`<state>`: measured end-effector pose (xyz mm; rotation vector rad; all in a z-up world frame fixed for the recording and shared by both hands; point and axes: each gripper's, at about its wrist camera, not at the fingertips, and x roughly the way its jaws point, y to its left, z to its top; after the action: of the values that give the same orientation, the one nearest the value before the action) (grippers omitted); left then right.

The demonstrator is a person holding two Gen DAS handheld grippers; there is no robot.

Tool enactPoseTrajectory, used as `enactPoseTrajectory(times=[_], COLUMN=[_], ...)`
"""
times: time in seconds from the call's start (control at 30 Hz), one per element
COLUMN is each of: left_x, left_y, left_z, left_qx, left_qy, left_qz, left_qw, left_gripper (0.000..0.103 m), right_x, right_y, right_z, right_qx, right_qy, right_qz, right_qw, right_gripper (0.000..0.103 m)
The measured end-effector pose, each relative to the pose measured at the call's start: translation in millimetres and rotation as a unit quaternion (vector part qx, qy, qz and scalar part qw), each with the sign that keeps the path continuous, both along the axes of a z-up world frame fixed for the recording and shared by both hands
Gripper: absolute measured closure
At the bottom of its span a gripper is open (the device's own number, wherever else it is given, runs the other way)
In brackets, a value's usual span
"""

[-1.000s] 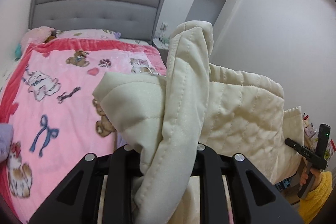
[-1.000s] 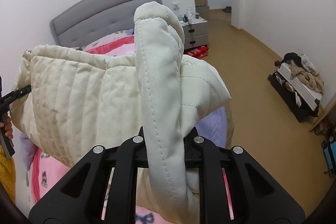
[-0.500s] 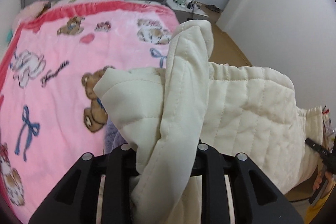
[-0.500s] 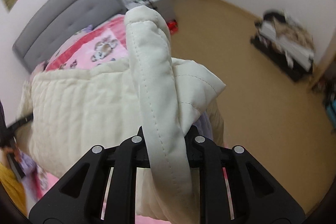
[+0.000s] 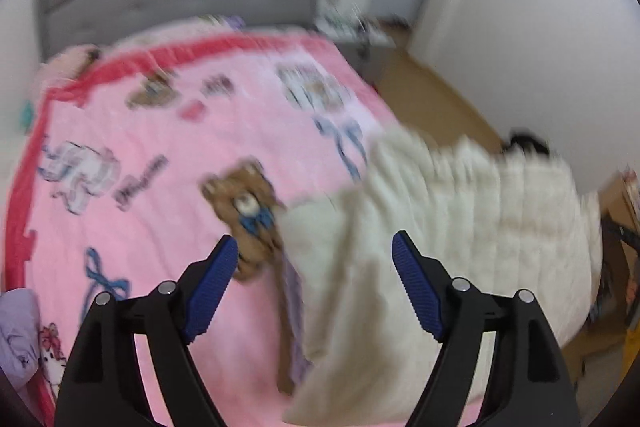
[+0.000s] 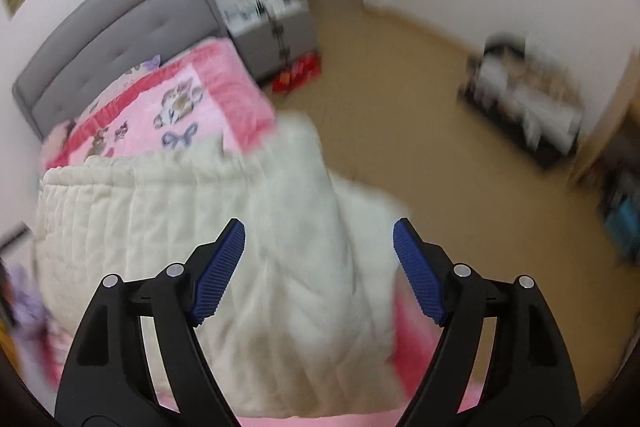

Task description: Fold large clothes

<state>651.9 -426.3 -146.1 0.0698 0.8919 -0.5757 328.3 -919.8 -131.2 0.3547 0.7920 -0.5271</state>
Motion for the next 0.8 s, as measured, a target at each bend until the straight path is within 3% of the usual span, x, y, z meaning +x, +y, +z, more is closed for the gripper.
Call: enactPoseTrajectory(times=[0.07,0.1,0.13,0.17,0.2,0.3,0.37,0.5,0.6,0.67,0.8], left_x=[-7,-11,-13,-13,-14,-15,-7,15,21,19,16], left_y=[-5,-16,-31,-47,-69,-112,-124,-114,-109,-114,-113], left_z=[21,29,31,30,24,2,-17,-51,-64,-75,-83], left_qx=[-0.029,-0.03,-0.021,-0.012,0.002,0.042,0.069,0.063,0.073,0.1,0.108], left_qy=[-0.04,-0.055,-0.057,-0.049,-0.031,0.003,0.026,0.097,0.105,0.099,0.104], left_qz=[-0.02,-0.042,-0.067,-0.086,-0.105,-0.118,-0.09,-0.027,-0.024,-0.028,-0.012], left_qw=[0.9986,0.9971,0.9959,0.995,0.994,0.9921,0.9933,0.993,0.9914,0.9896,0.9886], left_gripper=[0.025,0.025,0.025,0.025,0.025,0.025,0.025,0.025,0.025,0.025,0.025], right_x=[-1,6,17,31,39,56,62,72,74,77,83], right_y=[17,27,30,30,28,25,18,14,18,22,28], right_z=[21,29,29,22,16,-11,-31,-69,-92,-102,-118], right_qx=[-0.066,-0.091,-0.088,-0.068,-0.049,0.007,0.051,0.111,0.117,0.113,0.103], right_qy=[-0.045,-0.059,-0.043,-0.015,0.0,0.027,0.035,0.056,0.072,0.076,0.095], right_qz=[0.035,0.072,0.088,0.102,0.106,0.095,0.071,0.04,0.033,0.033,0.028], right_qw=[0.996,0.992,0.991,0.992,0.993,0.995,0.996,0.991,0.99,0.99,0.99], right_gripper=[0.037,0.052,0.061,0.077,0.082,0.082,0.08,0.082,0.082,0.083,0.081])
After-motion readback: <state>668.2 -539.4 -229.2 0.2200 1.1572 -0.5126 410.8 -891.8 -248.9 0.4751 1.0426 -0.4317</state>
